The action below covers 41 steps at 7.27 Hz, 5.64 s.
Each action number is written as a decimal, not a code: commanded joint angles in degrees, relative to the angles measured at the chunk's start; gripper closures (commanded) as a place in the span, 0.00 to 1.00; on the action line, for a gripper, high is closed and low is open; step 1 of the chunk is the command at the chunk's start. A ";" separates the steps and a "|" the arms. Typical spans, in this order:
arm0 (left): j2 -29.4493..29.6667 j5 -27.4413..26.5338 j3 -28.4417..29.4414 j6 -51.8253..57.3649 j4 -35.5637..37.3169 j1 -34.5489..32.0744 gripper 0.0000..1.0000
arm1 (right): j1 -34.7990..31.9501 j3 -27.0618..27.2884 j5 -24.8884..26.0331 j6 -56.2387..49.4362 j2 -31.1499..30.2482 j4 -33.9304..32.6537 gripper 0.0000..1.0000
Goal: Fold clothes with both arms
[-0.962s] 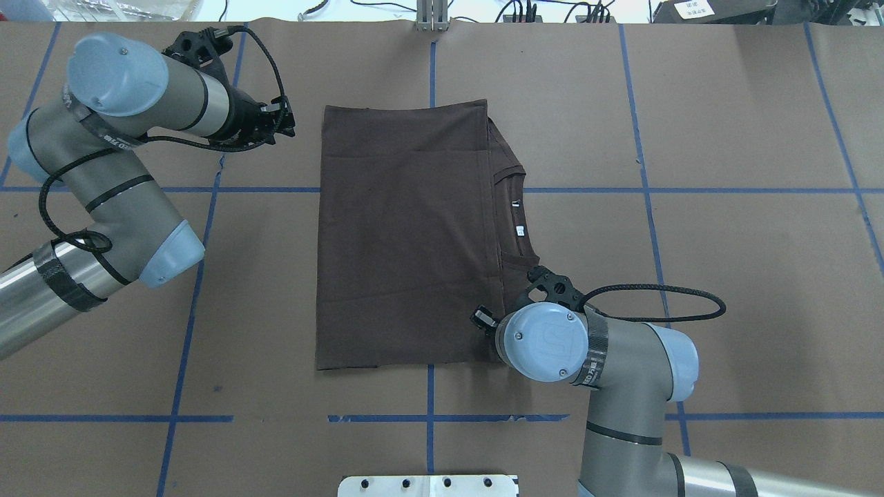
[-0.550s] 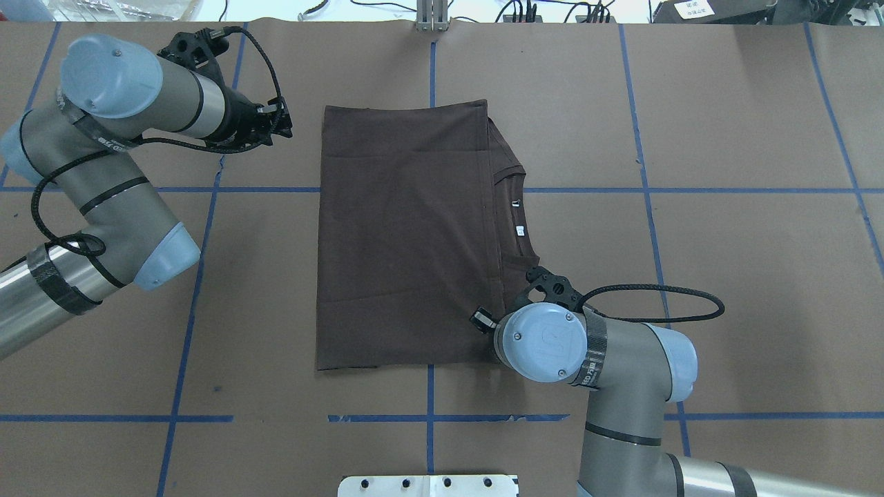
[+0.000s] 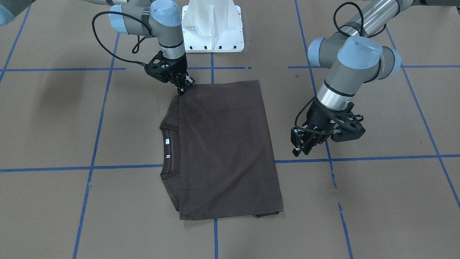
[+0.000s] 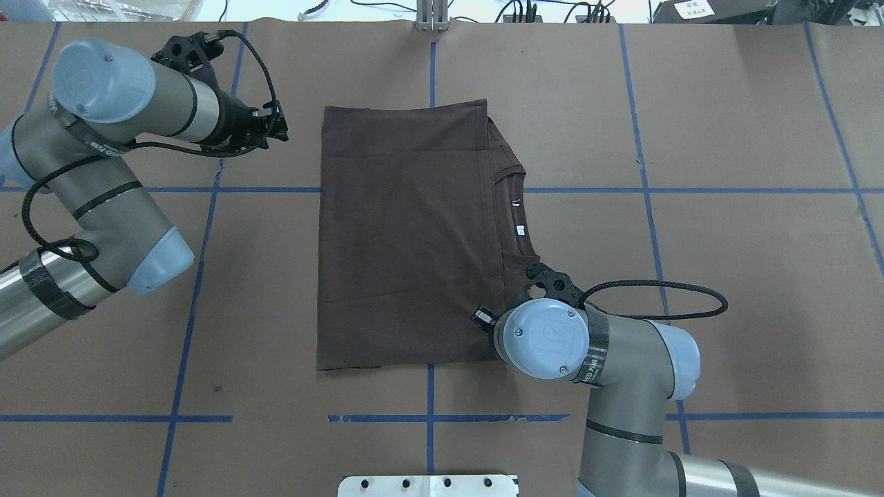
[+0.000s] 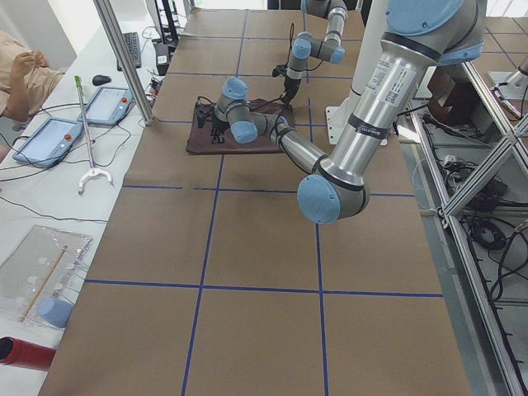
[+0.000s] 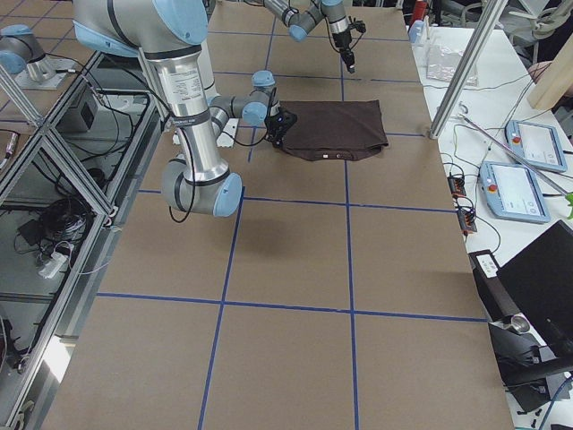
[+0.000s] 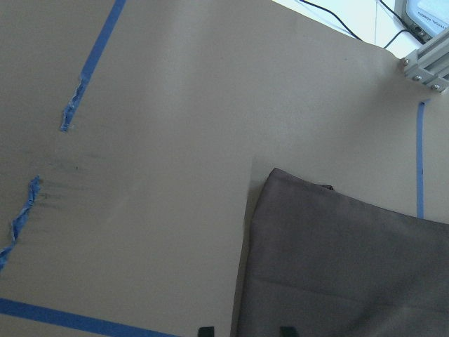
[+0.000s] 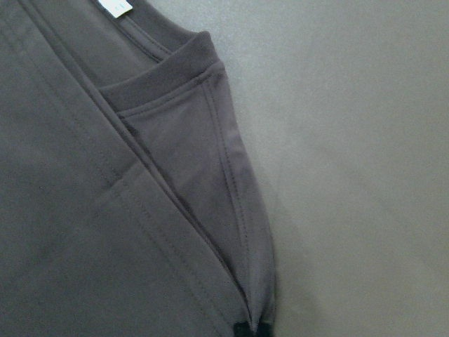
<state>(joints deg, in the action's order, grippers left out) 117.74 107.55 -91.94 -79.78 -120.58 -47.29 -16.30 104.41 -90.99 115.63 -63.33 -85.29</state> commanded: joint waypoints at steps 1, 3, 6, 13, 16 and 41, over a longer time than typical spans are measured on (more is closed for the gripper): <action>-0.75 0.03 -1.82 -3.07 0.00 1.13 0.58 | -0.40 2.53 -0.32 0.03 -0.38 -0.32 1.00; -2.95 -4.33 -7.78 -16.21 0.09 10.06 0.56 | -0.49 6.31 -0.50 0.29 -1.79 -1.71 1.00; -11.80 -16.29 -18.87 -30.56 5.62 27.73 0.50 | -0.32 8.18 -0.59 0.21 -1.80 -4.19 1.00; -13.68 -18.52 -18.27 -36.23 5.71 35.51 0.51 | -0.32 8.26 -1.12 0.21 -1.88 -4.36 1.00; -13.59 -18.43 -18.10 -35.79 5.71 35.51 0.54 | -0.40 8.26 -1.12 0.21 -1.89 -4.45 1.00; 11.63 -14.56 12.92 -12.81 -1.38 6.97 0.25 | -31.49 -39.88 -23.60 -27.10 23.85 16.73 0.00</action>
<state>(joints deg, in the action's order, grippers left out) 127.52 92.76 -84.26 -96.41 -117.62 -37.44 -43.24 71.34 -110.75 94.29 -43.47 -71.34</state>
